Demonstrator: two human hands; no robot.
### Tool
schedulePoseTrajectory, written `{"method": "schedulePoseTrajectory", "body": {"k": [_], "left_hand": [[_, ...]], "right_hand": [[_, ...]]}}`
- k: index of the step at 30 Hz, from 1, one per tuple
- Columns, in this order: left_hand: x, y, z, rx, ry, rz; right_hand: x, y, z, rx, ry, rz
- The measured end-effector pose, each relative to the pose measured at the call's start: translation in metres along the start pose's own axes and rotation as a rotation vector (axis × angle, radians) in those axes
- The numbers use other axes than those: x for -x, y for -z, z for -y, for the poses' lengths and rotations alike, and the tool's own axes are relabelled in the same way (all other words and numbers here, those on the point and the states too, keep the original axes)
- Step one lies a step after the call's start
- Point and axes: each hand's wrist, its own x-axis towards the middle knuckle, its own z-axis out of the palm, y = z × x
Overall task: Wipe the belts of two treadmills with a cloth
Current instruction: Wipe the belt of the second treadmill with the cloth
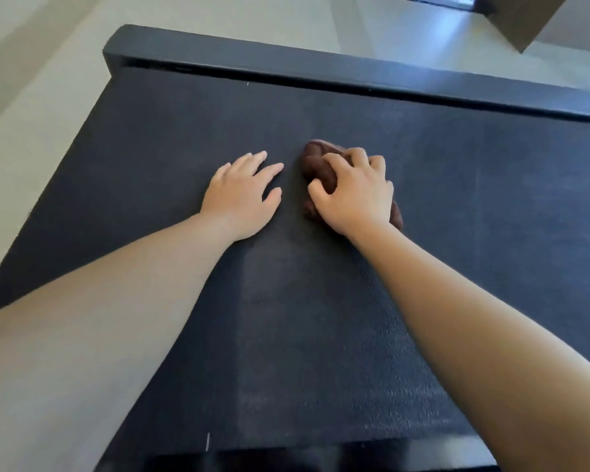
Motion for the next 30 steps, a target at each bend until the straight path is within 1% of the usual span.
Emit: {"method": "schedulePoseTrajectory", "body": {"k": [3,6,8,11,15,19,21,23,26,30], "left_hand": [[0.040,0.013,0.014,-0.013,-0.075,0.065],[0.064,0.029,0.033,-0.017,-0.115,0.075],[0.073,0.039,0.043,-0.021,-0.135,0.058],[0.078,0.050,0.059,0.003,-0.178,0.011],[0.070,0.051,0.087,0.028,-0.224,-0.018],[0.044,0.046,0.099,0.027,-0.246,0.024],[0.024,0.045,0.102,0.002,-0.247,0.054],[0.005,0.042,0.107,-0.009,-0.210,0.067],[-0.013,0.036,0.114,-0.011,-0.098,0.011],[-0.012,0.034,0.114,-0.017,-0.085,0.001]], "right_hand": [[0.055,0.009,0.018,-0.023,0.009,-0.006],[0.102,0.014,0.035,-0.037,0.089,-0.008],[0.118,0.014,0.042,-0.029,0.156,0.002],[0.115,0.016,0.047,-0.060,0.159,-0.002],[0.088,0.008,0.054,-0.110,0.191,-0.047],[0.033,-0.008,0.061,-0.114,0.229,-0.043],[0.001,-0.018,0.064,-0.104,0.196,-0.058],[-0.029,-0.029,0.066,-0.082,0.138,-0.082],[-0.070,-0.041,0.064,-0.058,0.094,-0.092],[-0.124,-0.049,0.061,-0.050,0.070,-0.055]]}}
